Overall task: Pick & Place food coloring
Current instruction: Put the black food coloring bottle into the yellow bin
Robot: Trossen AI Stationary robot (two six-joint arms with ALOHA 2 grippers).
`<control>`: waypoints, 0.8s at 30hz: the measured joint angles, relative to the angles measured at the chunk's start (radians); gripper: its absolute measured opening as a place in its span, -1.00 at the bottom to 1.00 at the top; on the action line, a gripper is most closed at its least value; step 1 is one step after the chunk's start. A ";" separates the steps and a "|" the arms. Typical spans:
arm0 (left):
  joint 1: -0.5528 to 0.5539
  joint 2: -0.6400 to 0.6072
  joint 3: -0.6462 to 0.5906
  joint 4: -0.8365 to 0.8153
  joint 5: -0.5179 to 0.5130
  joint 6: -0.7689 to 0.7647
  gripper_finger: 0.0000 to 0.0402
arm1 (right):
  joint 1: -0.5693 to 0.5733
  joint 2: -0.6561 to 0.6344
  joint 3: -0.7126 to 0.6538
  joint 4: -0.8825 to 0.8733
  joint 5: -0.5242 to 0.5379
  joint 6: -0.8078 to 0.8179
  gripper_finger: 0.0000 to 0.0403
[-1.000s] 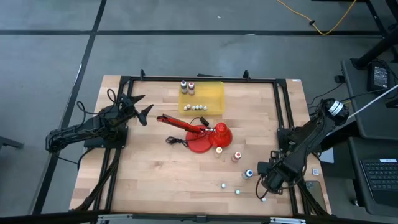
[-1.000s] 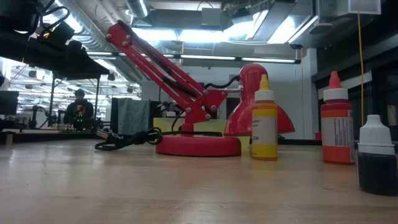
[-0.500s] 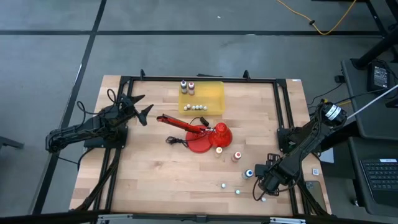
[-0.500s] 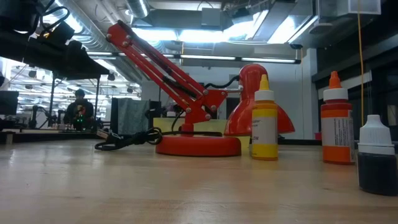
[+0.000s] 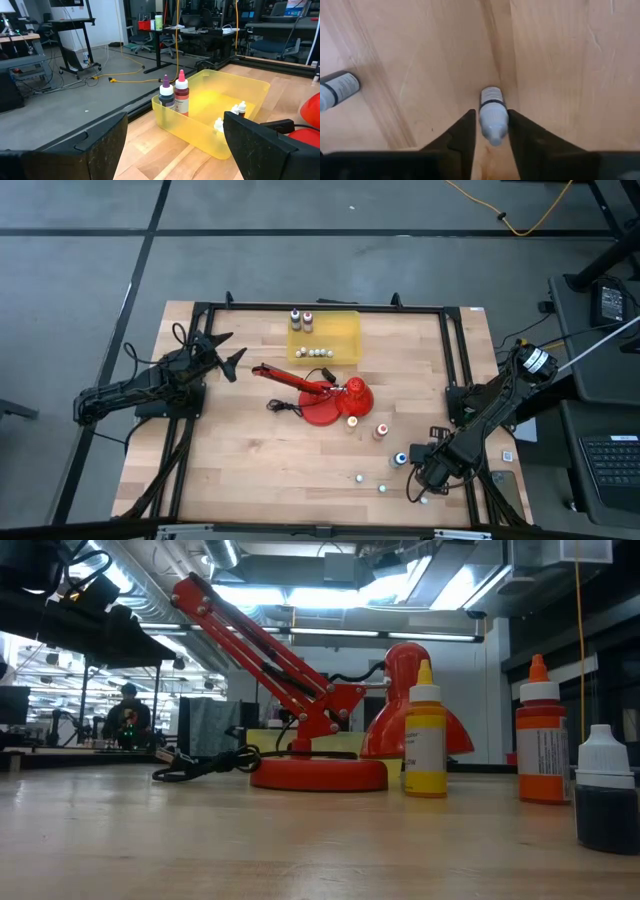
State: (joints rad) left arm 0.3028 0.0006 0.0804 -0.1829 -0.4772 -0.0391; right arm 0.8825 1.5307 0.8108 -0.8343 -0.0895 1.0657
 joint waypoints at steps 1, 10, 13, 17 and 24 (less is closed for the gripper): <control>0.000 0.000 0.000 0.000 0.000 0.000 0.59 | 0.000 0.000 0.000 0.001 0.000 0.000 -0.49; 0.000 0.000 0.000 0.000 0.000 0.000 0.59 | 0.000 -0.003 0.000 0.005 -0.008 0.002 -0.62; 0.000 0.000 0.000 0.000 0.000 0.000 0.59 | 0.000 -0.003 0.005 0.000 -0.022 0.014 -0.59; 0.000 0.000 0.000 0.000 0.000 0.000 0.59 | -0.005 -0.003 0.047 -0.033 -0.022 0.018 -0.65; 0.000 0.000 0.000 0.000 0.000 0.000 0.59 | -0.064 -0.005 0.179 -0.235 -0.010 -0.031 -0.62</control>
State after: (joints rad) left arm 0.3027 0.0006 0.0803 -0.1829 -0.4770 -0.0387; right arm 0.8187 1.5261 0.9898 -1.0694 -0.0998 1.0350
